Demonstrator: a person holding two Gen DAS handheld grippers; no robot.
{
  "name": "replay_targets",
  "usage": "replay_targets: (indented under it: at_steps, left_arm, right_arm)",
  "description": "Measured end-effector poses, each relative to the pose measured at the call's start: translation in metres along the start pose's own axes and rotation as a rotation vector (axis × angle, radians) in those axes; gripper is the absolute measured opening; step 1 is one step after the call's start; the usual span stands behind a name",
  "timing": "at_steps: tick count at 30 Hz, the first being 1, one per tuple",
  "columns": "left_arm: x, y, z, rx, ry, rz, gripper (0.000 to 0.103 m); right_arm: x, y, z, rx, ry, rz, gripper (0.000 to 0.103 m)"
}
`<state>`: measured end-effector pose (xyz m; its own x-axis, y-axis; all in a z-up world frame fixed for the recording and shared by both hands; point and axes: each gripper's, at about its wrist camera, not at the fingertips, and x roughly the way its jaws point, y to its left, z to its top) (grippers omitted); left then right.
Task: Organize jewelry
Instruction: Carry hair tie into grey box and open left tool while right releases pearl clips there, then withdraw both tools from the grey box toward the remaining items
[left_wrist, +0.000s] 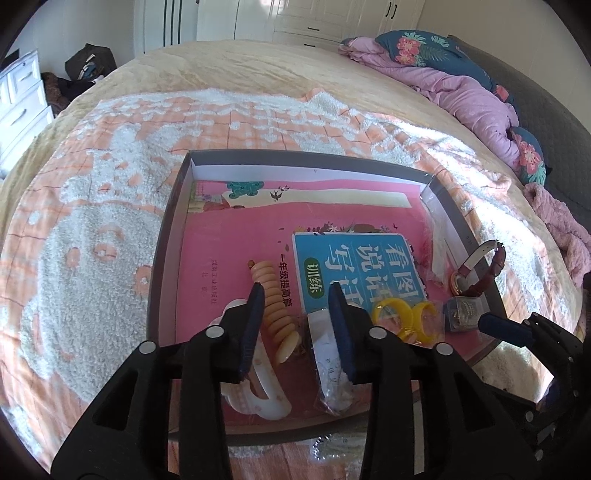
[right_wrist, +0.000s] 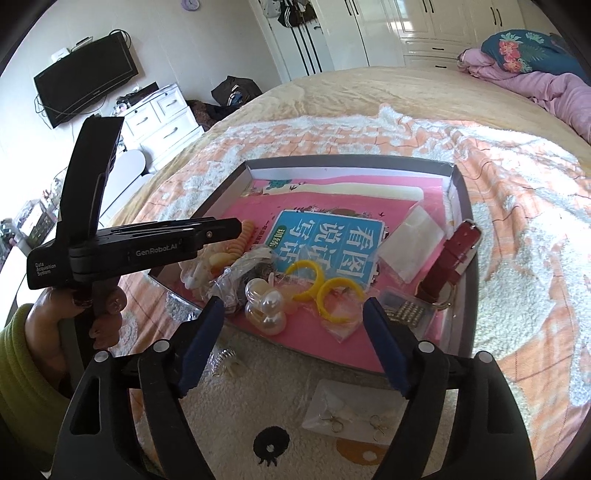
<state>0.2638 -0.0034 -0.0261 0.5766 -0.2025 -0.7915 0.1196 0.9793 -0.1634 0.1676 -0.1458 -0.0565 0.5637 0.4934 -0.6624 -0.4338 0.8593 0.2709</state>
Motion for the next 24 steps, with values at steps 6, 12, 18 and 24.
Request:
replay_targets:
  at_steps: [6,12,18,24]
  left_arm:
    - [-0.011,-0.002,-0.001,-0.003,-0.017,0.002,0.048]
    - [-0.025,0.0,-0.004,-0.022,-0.037,0.005,0.069]
    - [-0.042,0.007,-0.007,-0.066,-0.066,0.006,0.093]
    - [-0.062,0.01,-0.012,-0.079,-0.096,0.022,0.093]
  right_arm:
    - [-0.011,0.002,0.0,-0.001,-0.02,-0.001,0.082]
    - [-0.021,0.006,-0.001,-0.006,-0.043,0.002,0.087]
    - [-0.035,0.012,-0.003,-0.018,-0.072,0.004,0.088]
    - [-0.046,0.018,-0.003,-0.035,-0.097,-0.001,0.088]
